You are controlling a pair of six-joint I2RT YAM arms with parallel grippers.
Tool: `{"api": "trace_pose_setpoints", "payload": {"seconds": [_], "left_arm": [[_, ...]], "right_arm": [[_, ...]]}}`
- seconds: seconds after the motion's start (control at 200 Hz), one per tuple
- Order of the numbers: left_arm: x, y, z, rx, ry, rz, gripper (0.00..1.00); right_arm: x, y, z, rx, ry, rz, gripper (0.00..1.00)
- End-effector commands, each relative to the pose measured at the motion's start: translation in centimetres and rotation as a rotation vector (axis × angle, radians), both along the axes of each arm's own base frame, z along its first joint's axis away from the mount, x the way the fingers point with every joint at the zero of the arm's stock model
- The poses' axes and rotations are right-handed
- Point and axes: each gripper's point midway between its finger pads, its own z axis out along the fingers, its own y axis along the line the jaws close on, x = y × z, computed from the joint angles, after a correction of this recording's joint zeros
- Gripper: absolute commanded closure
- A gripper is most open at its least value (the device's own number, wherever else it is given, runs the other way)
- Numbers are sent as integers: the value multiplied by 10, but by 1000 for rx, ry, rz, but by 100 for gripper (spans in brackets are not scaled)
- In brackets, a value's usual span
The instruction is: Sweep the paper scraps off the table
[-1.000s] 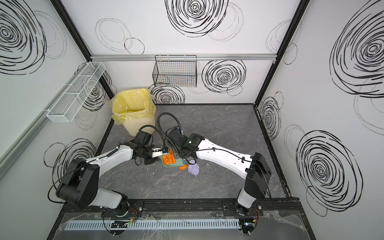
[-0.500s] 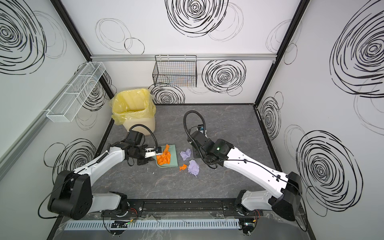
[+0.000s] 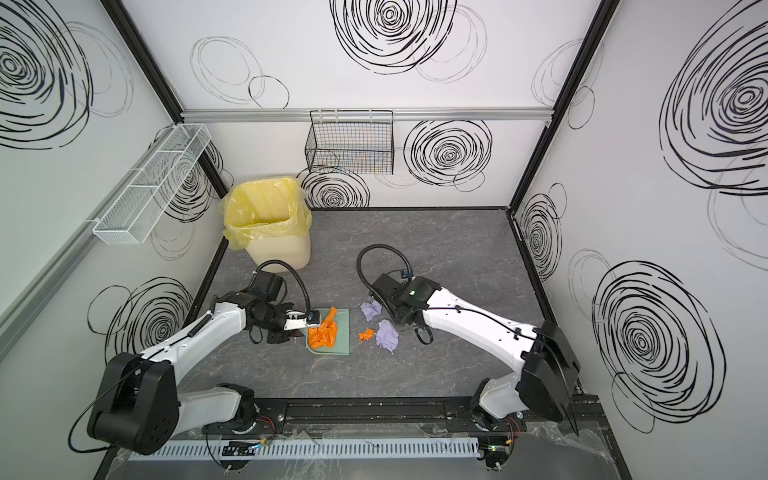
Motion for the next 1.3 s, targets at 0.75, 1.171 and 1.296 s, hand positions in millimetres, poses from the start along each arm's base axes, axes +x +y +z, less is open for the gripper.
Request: {"api": "trace_pose_setpoints", "payload": {"seconds": [0.75, 1.171, 1.296], "left_arm": [[14, -47, -17, -74, 34, -11, 100], [19, -58, -20, -89, 41, -6, 100], [19, -59, -22, -94, 46, -2, 100]], "right_arm": [[-18, 135, -6, 281, 25, 171, 100], [-25, 145, 18, 341, 7, 209, 100], [-28, 137, 40, 368, -34, 198, 100]]}}
